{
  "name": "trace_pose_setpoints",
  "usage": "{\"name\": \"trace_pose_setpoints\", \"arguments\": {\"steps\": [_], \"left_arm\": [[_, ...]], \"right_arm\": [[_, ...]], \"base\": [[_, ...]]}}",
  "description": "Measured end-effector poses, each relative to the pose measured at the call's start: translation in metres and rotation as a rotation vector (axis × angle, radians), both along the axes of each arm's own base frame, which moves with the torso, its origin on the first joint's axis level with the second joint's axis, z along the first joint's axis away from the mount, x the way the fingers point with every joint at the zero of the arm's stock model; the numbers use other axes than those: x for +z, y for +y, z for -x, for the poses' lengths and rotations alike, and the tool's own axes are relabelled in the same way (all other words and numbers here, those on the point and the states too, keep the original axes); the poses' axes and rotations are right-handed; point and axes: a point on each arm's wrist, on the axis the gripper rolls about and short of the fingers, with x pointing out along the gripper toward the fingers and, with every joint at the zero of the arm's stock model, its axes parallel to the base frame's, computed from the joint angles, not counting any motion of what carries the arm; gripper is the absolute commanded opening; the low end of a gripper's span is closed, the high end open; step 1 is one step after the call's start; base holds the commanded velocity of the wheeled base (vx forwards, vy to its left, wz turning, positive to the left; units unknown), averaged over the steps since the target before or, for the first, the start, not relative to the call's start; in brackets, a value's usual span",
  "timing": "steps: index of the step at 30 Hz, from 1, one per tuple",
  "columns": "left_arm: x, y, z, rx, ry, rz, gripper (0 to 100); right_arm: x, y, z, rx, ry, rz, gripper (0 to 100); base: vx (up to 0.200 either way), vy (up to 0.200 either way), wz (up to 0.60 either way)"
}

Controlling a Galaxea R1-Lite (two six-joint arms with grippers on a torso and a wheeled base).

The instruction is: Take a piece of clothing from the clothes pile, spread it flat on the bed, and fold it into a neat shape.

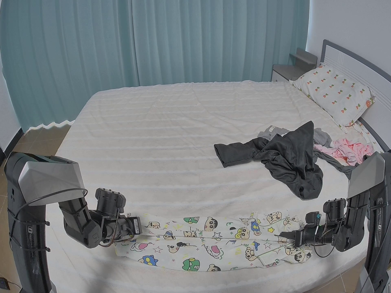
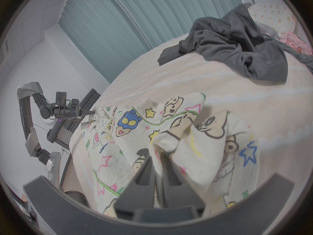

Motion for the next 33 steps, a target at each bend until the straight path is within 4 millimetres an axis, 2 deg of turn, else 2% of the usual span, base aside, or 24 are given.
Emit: {"name": "trace_pose_setpoints", "arguments": {"steps": [10,17,21,26,30,33], "left_arm": [[-0.002,0.008,0.01,0.023,-0.044,0.018,100],[-0.002,0.026,0.017,0.082,-0.045,0.064,100],[0.001,0.044,0.017,0.163,-0.026,0.22,100],[0.011,0.055,0.016,0.267,-0.013,0.406,100],[0.022,0.058,0.019,0.277,-0.019,0.533,100],[0.03,0.059,0.022,0.265,-0.046,0.589,100]], "right_arm": [[-0.007,-0.007,0.013,-0.057,0.013,0.015,100],[0.002,-0.021,0.022,-0.12,0.027,0.012,100],[0.017,-0.031,0.023,-0.173,-0.005,-0.002,100],[0.04,-0.032,0.019,-0.231,-0.051,-0.063,100],[0.06,-0.022,0.013,-0.261,-0.071,-0.149,100],[0.07,-0.004,0.006,-0.268,-0.064,-0.215,100]], "base": [[0.0,0.0,0.0],[0.0,0.0,0.0],[0.0,0.0,0.0],[0.0,0.0,0.0],[0.0,0.0,0.0],[0.0,0.0,0.0]]}}
